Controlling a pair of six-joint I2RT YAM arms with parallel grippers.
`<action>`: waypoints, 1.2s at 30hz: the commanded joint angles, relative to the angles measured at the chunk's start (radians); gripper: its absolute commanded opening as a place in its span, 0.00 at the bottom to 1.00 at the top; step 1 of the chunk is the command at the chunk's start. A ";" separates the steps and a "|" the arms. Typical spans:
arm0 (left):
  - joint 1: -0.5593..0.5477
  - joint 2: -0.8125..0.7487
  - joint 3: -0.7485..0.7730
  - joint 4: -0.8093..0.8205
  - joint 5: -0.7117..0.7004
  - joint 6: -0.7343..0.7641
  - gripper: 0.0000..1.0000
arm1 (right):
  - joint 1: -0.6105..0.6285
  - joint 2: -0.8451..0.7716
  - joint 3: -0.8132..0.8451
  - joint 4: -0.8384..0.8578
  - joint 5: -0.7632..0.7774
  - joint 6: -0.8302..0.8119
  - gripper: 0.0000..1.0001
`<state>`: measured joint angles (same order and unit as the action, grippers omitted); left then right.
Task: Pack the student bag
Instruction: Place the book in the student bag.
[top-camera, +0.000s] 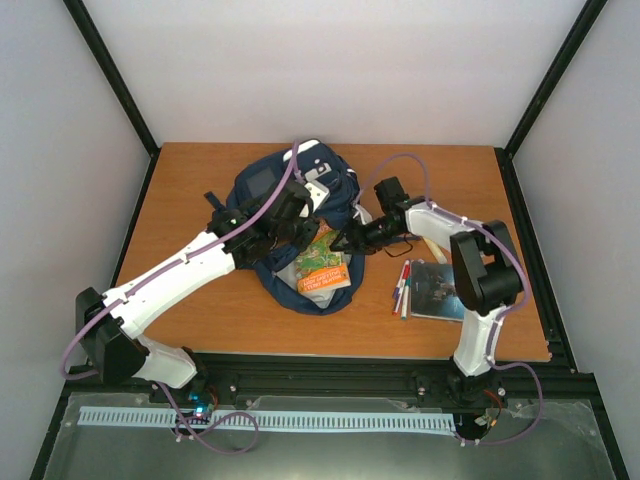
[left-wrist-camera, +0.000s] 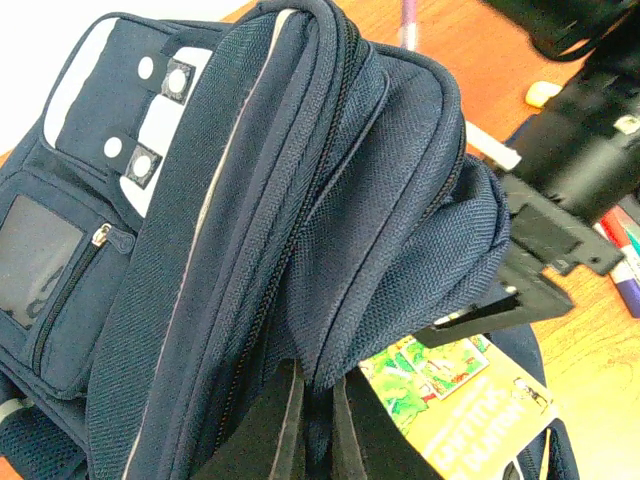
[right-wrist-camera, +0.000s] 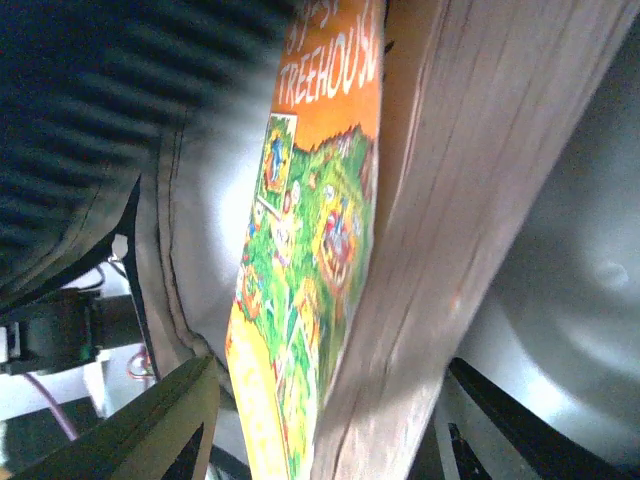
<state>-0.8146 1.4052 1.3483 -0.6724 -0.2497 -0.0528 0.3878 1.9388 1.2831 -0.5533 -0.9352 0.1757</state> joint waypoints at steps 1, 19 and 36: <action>-0.007 -0.050 0.022 0.080 -0.009 -0.018 0.01 | 0.005 -0.140 -0.067 -0.011 0.106 -0.094 0.60; -0.006 -0.124 -0.011 0.070 -0.168 -0.053 0.01 | 0.330 -0.574 -0.430 0.077 0.587 -0.675 0.39; -0.006 -0.122 -0.017 0.068 -0.239 -0.061 0.01 | 0.565 -0.448 -0.408 0.246 0.943 -0.932 0.50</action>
<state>-0.8192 1.3209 1.2961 -0.6933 -0.4240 -0.0868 0.9226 1.4605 0.8581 -0.3416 -0.0578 -0.6693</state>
